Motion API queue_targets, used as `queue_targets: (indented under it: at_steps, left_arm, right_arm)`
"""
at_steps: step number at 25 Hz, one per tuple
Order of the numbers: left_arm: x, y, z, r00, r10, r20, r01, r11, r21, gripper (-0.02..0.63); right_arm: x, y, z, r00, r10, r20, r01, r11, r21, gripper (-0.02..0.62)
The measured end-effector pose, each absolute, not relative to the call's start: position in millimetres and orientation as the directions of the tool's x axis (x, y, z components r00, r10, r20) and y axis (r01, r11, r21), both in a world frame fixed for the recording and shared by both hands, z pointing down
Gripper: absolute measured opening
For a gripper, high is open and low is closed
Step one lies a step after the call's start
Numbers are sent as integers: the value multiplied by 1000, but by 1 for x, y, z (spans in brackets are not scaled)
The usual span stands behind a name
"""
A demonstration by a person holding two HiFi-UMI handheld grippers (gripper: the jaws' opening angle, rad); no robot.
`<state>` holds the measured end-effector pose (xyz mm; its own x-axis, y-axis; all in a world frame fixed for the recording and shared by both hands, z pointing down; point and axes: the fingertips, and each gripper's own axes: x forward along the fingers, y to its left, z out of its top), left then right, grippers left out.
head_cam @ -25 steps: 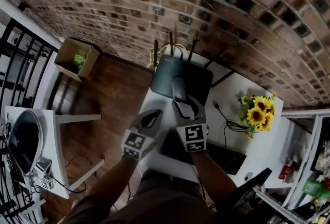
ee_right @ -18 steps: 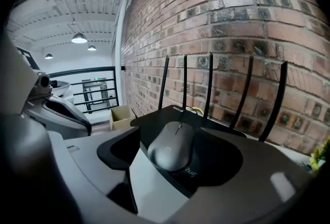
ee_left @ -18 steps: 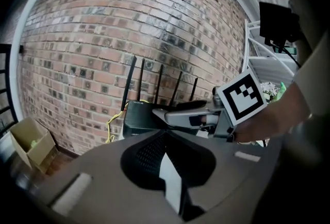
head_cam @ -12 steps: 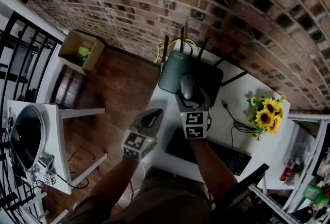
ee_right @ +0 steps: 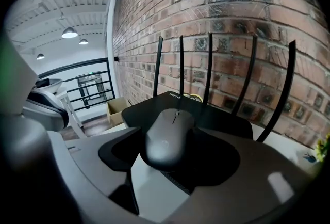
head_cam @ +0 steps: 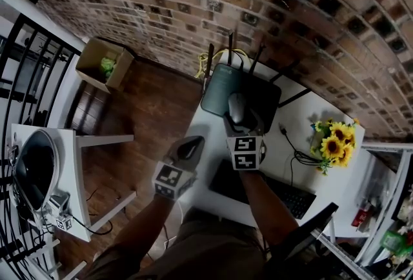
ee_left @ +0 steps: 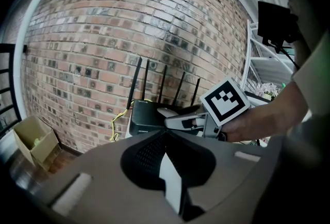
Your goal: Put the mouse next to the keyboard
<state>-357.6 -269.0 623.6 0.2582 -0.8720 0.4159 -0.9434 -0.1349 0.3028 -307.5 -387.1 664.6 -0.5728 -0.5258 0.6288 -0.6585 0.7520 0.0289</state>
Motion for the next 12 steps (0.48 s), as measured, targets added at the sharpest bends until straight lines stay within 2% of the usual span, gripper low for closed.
queue_targets:
  at_steps: [12]
  left_arm:
    - [-349,-272,612,271,-884,380,-948,-177,263,-8]
  right_arm:
    - [-289,-369,636,-596,-542,593,-661,750,21,318]
